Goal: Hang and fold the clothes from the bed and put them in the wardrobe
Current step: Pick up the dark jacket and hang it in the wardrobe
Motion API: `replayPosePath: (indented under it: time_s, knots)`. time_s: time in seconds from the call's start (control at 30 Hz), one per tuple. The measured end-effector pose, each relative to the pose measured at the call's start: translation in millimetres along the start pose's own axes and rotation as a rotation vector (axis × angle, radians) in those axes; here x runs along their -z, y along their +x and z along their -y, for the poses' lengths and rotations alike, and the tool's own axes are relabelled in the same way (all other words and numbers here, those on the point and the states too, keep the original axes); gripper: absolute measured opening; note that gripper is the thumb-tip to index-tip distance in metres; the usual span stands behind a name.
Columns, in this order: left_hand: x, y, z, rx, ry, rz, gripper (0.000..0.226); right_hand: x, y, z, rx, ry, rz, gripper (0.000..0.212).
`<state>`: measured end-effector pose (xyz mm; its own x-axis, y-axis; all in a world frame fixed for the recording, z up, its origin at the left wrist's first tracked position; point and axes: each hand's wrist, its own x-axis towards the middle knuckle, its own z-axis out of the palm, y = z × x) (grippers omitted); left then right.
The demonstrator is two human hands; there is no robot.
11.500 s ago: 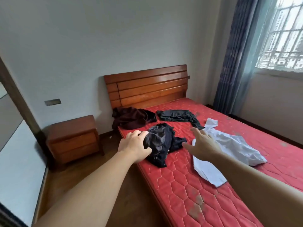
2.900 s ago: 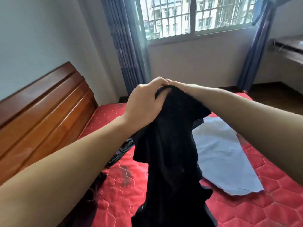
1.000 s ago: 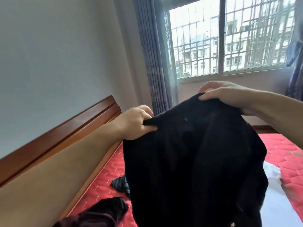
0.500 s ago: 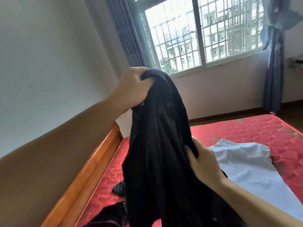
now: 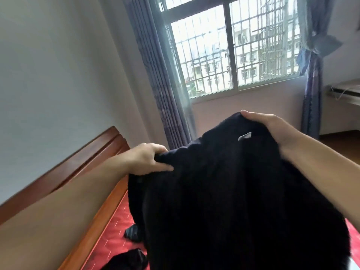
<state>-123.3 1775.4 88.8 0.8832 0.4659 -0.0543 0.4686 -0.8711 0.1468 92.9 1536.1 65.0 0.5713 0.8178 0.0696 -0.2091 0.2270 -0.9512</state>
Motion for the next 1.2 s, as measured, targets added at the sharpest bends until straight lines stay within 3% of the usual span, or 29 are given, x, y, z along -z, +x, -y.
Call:
replayPosePath:
  time_s: [0.07,0.17,0.23,0.33,0.53,0.7,0.8,0.93,1.2]
  knots:
    - [-28,2,-1,-0.046,-0.159,0.122,0.034,-20,-7,11,0.023,-0.059,0.018,0.031]
    - [-63,1,-13,-0.218,-0.605,0.251,0.034,-40,-22,21,0.055,-0.109,-0.026,0.033]
    - [-77,-1,-35,-0.353,-0.883,0.276,0.046,-51,-36,24,0.082,-0.172,-0.091,0.032]
    - [-90,-8,-81,-0.537,-1.128,0.284,0.043,-62,-66,30,0.107,-0.241,-0.221,0.031]
    - [-81,-29,-150,-0.827,-1.124,0.203,0.02,-70,-179,66,0.142,-0.436,-0.586,0.027]
    - [-23,-65,-219,-1.065,-0.992,0.042,0.013,-84,-295,88,0.236,-0.952,-1.012,0.051]
    - [11,-93,-264,-1.144,-0.86,-0.04,0.018,-103,-357,95,0.397,-1.228,-1.105,0.052]
    - [41,-144,-316,-1.264,-0.781,-0.037,0.018,-134,-431,111,0.544,-1.577,-1.168,0.035]
    - [65,-280,-409,-1.519,-0.765,-0.151,0.014,-132,-585,116,0.215,-1.91,-1.412,0.049]
